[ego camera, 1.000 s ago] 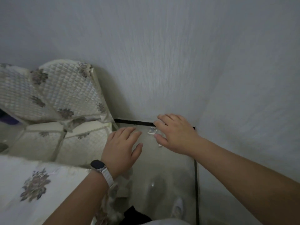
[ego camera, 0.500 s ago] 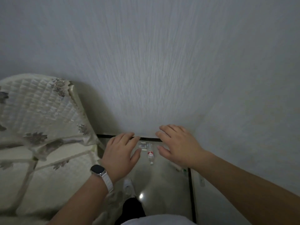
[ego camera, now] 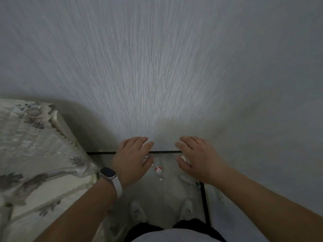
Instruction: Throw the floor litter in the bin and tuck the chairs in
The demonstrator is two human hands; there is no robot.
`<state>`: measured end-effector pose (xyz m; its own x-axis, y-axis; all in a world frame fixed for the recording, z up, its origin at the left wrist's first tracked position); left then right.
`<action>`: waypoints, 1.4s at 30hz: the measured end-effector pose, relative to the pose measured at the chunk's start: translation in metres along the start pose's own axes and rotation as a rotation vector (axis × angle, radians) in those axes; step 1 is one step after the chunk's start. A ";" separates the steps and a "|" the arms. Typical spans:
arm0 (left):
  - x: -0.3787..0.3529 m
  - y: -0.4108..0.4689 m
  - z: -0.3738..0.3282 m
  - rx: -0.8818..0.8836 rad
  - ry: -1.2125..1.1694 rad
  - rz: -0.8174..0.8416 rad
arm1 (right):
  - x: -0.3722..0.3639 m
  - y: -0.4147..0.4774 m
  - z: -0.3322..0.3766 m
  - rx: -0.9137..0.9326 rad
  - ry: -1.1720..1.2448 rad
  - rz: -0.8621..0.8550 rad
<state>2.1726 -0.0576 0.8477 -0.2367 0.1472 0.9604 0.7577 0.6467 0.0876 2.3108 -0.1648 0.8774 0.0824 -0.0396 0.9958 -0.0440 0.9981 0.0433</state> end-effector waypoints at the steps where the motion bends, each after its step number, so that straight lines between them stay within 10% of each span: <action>1: -0.007 0.005 0.005 0.020 0.003 0.016 | -0.007 0.005 -0.005 0.002 0.012 0.003; 19: -0.339 0.018 0.088 0.416 -0.170 0.250 | -0.333 0.044 -0.085 0.091 0.291 0.088; 29: -0.585 0.005 0.157 0.526 -0.250 0.280 | -0.574 0.017 -0.134 -0.124 0.458 0.120; 37: -0.755 -0.021 0.220 1.089 -0.631 0.319 | -0.746 0.001 -0.167 -0.424 0.608 0.179; 42: -0.813 -0.016 0.251 0.981 -0.516 0.318 | -0.831 0.010 -0.172 -0.643 0.776 0.142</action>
<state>2.2007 0.0002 -0.0005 -0.5120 0.5505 0.6594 0.0824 0.7956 -0.6002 2.4134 -0.1135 0.0367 0.7511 -0.1054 0.6517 0.4215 0.8363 -0.3505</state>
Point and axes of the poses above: each hand's wrist, its own y-axis towards the middle knuckle, its own x-axis out of the back of the hand, z = x × y, the point moved 9 cm from there along y, towards the middle knuckle, and after that the axes turned 11 degrees about x, right-handed, at the moved point
